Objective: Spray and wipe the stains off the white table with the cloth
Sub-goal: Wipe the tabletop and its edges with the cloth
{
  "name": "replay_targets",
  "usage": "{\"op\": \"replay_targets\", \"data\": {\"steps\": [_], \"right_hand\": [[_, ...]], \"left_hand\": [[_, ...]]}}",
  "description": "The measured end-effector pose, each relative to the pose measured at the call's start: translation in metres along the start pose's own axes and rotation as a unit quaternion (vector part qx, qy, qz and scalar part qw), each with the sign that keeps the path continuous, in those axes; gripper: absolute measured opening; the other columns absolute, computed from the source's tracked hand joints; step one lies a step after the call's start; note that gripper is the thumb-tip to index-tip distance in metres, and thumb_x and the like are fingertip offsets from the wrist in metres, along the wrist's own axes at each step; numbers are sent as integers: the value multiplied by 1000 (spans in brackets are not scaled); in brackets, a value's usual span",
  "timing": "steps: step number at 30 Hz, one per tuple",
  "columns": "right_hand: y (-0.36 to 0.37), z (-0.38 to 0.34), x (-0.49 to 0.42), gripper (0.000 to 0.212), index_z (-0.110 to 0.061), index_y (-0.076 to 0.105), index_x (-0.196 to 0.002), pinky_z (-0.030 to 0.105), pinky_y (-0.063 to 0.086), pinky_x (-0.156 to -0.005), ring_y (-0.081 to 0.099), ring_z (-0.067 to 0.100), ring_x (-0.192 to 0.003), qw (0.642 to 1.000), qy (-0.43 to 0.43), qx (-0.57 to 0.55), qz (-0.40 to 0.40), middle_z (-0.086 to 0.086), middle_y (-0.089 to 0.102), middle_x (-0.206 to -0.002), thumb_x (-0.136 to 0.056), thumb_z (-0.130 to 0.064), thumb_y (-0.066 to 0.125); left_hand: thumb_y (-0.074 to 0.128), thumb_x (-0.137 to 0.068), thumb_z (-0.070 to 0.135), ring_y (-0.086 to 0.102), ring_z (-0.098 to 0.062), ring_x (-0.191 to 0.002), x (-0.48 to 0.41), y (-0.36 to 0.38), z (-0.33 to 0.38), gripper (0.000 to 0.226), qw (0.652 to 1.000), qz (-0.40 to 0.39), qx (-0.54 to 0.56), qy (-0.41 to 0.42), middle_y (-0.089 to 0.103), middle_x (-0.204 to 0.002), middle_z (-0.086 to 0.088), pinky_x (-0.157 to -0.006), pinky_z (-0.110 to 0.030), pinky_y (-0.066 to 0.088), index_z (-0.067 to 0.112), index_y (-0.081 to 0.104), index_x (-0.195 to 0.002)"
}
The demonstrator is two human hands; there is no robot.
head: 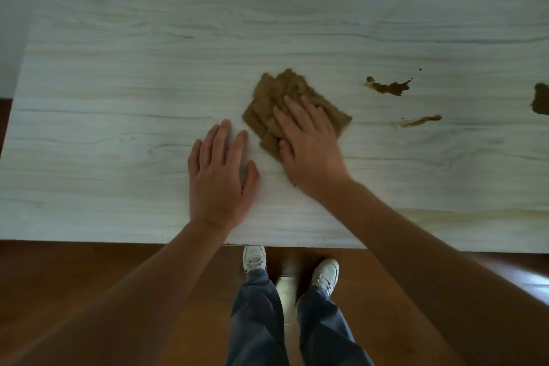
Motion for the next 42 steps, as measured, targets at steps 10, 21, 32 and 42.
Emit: {"op": "replay_targets", "data": {"steps": [10, 21, 32, 42], "right_hand": [[-27, 63, 23, 57, -21, 38, -154, 43, 15, -125, 23, 24, -152, 998, -43, 27, -38, 2, 32, -162, -98, -33, 37], [-15, 36, -42, 54, -15, 45, -150, 48, 16, -124, 25, 32, -150, 995, 75, -19, 64, 10, 37, -159, -96, -26, 41], [-6, 13, -24, 55, -15, 48, -148, 48, 19, -123, 28, 30, -149, 999, 4, -20, 45, 8, 41, -157, -95, -28, 39], [-28, 64, 24, 55, -21, 40, -153, 46, 21, -124, 23, 22, -152, 999, -34, 31, -28, 0, 33, -162, -99, -33, 34]], "left_hand": [[40, -100, 38, 26, -28, -154, 0, 0, 0, 54, 1000, 1, 13, 1, 33, -164, -11, -126, -49, 18, 17, 45, -150], [36, -100, 40, 29, -30, -153, 0, -1, 1, 56, 1000, 8, -1, 9, 35, -163, -14, -125, -51, 22, 16, 47, -150], [35, -100, 40, 28, -29, -153, 1, 1, -1, 57, 1000, 4, 7, 9, 34, -163, -13, -125, -51, 21, 16, 45, -151], [34, -101, 40, 25, -28, -155, 1, 1, -1, 56, 1000, -11, 20, 9, 32, -164, -12, -127, -48, 16, 16, 43, -151]]}}
Point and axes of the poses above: each hand's wrist, its own x-axis away from the middle knuckle, its own y-axis out of the palm, z = x × y, the point moved 7 cm from there along -x, towards the middle knuckle
